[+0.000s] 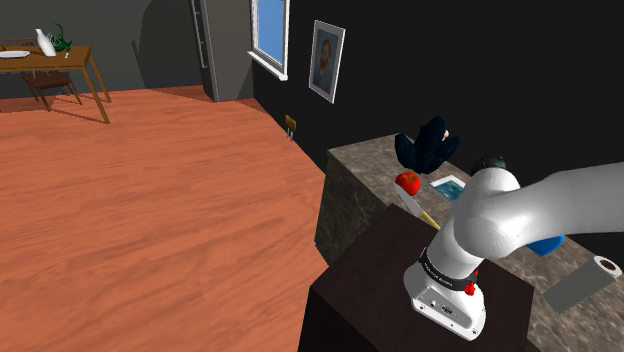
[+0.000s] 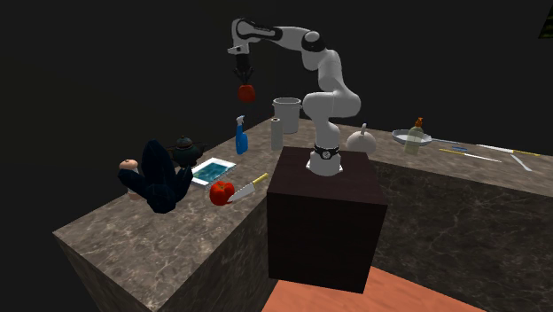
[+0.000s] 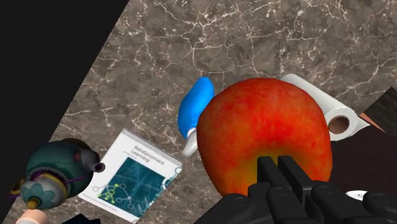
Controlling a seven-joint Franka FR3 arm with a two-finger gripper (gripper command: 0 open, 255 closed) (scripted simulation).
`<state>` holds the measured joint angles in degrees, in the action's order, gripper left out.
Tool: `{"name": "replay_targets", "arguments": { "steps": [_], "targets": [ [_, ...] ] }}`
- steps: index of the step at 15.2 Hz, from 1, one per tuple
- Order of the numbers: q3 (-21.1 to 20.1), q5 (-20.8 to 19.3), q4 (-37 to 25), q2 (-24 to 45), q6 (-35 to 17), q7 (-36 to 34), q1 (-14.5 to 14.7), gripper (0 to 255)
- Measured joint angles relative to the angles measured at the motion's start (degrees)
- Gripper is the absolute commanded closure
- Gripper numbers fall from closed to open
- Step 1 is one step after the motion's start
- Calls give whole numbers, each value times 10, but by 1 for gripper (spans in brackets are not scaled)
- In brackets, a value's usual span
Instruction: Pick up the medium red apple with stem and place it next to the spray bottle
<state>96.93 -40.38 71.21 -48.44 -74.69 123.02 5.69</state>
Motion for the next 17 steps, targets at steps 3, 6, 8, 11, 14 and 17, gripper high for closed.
{"name": "replay_targets", "arguments": {
  "steps": [3,6,8,11,14,17],
  "targets": [
    [29,-18,-55,-18,12,18,43,255],
    [32,-23,-38,-26,-5,14,39,255],
    [34,-26,-24,-31,-17,12,34,255],
    [33,-29,7,-36,-39,6,17,255],
    [35,-34,29,-44,-58,2,9,255],
    [37,-38,50,-50,-75,-3,1,255]
  ]
}}
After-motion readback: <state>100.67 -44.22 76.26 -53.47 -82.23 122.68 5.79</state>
